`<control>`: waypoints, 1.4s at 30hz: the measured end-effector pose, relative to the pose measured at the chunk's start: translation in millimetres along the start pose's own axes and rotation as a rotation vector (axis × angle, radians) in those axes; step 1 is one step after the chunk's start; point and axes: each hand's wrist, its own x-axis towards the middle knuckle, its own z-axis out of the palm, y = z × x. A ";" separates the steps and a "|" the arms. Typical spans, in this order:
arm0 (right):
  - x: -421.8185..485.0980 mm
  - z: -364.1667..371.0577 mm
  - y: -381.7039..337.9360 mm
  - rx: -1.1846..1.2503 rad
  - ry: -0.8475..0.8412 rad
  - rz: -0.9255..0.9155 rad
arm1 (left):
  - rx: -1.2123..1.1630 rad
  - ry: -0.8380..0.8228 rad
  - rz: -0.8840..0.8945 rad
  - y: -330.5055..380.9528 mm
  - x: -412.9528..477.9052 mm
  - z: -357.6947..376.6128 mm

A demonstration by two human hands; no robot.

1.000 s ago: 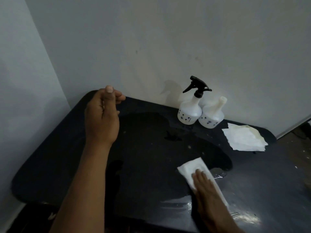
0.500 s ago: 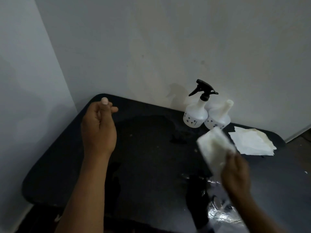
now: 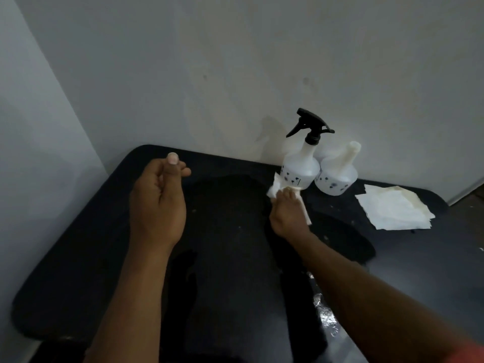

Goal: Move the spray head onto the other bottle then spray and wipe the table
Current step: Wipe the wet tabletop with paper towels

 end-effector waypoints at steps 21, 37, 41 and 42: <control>-85.2 -63.2 -63.2 1.807 -0.658 0.262 | -0.216 0.022 -0.354 6.9 7.2 5.7; -101.1 -95.5 -6.8 1.606 -0.289 -0.018 | -0.249 -0.725 -0.547 14.7 -33.6 64.1; -89.4 -97.9 15.5 1.358 -0.174 -0.049 | -0.241 -0.686 -0.413 13.9 -30.5 73.0; -85.7 -100.4 23.1 1.327 -0.165 -0.047 | -0.246 -0.678 -0.386 14.1 -29.5 75.7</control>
